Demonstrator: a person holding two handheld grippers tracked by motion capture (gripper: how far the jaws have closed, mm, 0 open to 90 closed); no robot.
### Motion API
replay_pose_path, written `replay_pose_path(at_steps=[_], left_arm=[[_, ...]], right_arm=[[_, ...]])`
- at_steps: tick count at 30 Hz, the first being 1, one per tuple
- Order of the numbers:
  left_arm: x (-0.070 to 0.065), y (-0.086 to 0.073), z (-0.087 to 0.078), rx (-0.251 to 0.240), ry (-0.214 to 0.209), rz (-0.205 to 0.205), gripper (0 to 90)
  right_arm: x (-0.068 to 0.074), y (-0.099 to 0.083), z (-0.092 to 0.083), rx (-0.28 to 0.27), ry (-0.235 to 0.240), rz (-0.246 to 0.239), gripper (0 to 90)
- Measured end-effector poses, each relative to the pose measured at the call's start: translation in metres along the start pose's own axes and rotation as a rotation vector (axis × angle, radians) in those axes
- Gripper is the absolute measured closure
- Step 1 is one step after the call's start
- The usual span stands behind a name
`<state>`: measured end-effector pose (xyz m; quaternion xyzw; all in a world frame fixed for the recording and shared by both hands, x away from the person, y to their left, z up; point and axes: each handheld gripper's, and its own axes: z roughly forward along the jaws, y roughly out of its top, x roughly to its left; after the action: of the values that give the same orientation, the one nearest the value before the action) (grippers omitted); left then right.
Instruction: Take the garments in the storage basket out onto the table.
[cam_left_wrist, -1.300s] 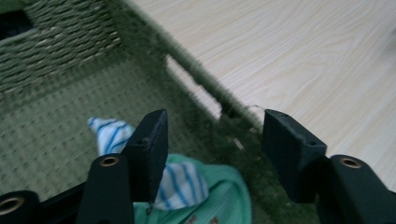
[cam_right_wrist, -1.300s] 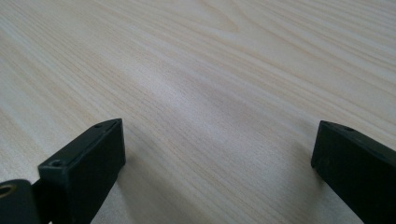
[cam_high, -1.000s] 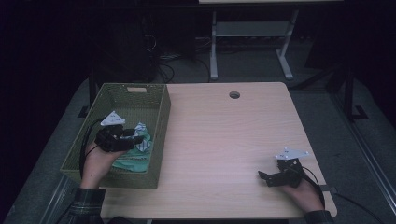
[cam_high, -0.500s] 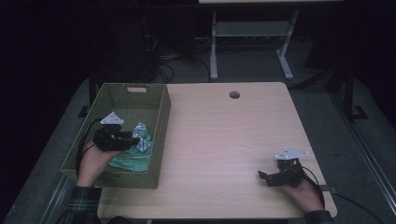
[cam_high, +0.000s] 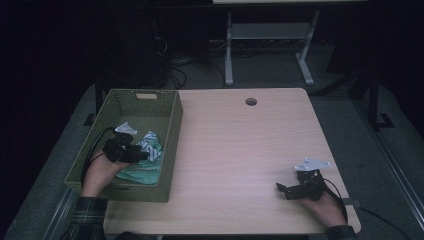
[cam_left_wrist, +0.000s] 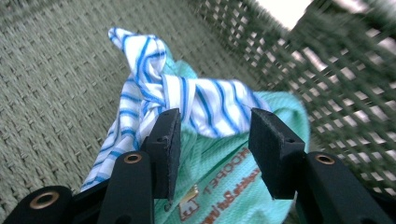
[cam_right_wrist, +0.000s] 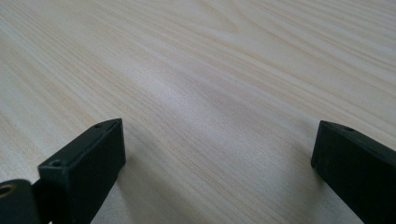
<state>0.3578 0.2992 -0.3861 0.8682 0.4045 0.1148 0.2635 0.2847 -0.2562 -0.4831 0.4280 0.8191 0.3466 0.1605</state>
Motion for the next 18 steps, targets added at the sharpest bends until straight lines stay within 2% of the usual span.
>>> replay_pose_path(at_steps=[4, 7, 18], left_arm=[[0.004, -0.002, 0.006, 0.035, 0.018, 0.003, 51.5], [0.009, -0.002, 0.01, 0.045, 0.024, -0.014, 49.8], [0.019, 0.0, 0.024, 0.077, 0.017, -0.033, 45.9]], right_arm=[[0.0, 0.0, 0.0, 0.0, 0.0, 0.001, 2.6], [0.0, 0.0, 0.0, 0.0, 0.0, 0.001, 2.6], [0.0, 0.0, 0.0, 0.0, 0.0, 0.002, 2.6]])
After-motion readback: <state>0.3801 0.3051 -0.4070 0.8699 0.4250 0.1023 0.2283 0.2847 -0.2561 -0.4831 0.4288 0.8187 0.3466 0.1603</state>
